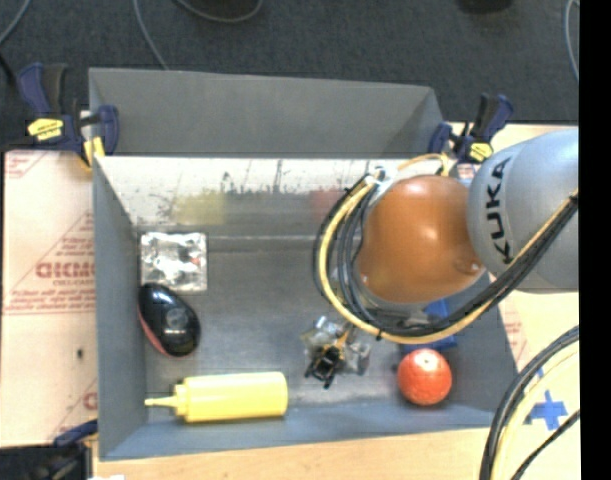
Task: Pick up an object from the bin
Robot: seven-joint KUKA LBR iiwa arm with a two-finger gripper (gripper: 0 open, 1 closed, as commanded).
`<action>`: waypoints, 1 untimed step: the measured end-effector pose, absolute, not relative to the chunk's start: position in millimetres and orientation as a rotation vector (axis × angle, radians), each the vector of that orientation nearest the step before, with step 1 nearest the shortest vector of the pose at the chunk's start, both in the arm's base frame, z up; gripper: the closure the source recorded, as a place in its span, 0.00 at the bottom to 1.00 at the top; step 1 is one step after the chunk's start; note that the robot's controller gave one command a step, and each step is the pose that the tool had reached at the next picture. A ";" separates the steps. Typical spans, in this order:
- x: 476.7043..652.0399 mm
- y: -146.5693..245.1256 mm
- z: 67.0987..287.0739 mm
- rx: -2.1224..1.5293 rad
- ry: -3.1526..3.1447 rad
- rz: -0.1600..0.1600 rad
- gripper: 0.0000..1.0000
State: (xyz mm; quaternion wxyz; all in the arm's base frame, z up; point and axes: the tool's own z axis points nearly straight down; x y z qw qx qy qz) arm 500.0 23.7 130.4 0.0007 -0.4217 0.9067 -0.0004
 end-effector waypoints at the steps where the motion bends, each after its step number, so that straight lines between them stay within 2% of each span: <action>1: 501.6 23.4 146.0 -1.320 2.844 -0.005 1.00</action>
Offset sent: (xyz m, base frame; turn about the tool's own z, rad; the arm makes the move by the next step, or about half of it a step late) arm -0.0001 -0.0001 0.0267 0.0000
